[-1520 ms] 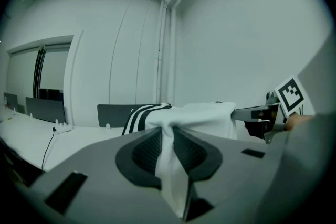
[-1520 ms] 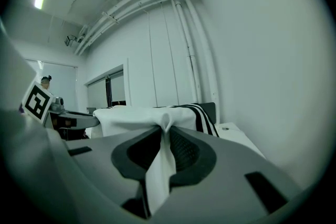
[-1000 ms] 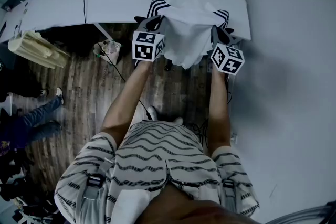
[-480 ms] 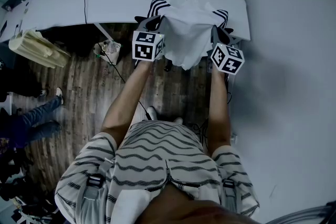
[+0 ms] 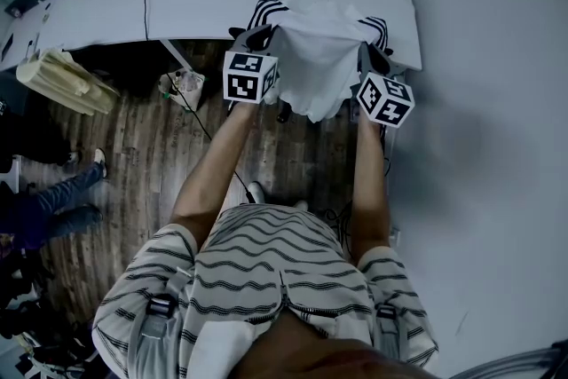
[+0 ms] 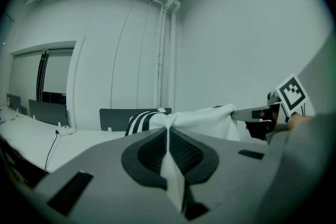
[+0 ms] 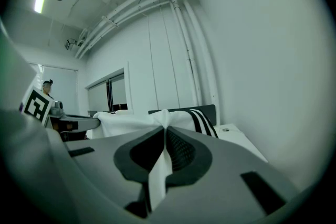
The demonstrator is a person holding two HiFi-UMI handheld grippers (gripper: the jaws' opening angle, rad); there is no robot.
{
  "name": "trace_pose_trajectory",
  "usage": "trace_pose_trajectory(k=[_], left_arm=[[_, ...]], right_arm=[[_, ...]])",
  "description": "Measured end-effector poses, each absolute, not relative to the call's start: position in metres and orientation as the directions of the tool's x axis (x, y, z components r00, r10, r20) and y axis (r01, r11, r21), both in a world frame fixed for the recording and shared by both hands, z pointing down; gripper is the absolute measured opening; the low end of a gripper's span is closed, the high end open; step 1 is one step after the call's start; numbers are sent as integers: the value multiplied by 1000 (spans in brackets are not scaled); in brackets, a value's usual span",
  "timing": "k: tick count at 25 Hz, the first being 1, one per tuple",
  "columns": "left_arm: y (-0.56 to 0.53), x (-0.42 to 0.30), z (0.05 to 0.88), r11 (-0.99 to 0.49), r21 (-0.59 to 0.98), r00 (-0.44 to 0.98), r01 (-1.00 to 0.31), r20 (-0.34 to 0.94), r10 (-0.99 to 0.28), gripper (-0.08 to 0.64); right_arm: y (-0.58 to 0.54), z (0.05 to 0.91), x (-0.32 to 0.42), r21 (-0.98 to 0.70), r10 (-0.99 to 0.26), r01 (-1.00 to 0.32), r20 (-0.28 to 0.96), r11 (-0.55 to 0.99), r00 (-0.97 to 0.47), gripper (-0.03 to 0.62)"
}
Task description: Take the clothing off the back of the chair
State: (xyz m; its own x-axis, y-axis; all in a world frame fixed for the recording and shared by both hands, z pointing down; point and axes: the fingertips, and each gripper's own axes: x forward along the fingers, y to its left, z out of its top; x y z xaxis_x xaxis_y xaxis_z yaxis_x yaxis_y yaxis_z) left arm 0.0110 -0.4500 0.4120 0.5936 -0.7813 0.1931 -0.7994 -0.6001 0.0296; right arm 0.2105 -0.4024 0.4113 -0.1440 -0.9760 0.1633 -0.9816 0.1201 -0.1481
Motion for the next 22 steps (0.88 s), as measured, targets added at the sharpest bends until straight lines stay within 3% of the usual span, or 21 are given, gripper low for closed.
trace_pose_trajectory(k=[22], left_arm=[[-435,10,370,-594,25,592,-804,117,-797,29]], right_arm=[[-389,362,205,-111,-985,-984,89,138,-149,31]])
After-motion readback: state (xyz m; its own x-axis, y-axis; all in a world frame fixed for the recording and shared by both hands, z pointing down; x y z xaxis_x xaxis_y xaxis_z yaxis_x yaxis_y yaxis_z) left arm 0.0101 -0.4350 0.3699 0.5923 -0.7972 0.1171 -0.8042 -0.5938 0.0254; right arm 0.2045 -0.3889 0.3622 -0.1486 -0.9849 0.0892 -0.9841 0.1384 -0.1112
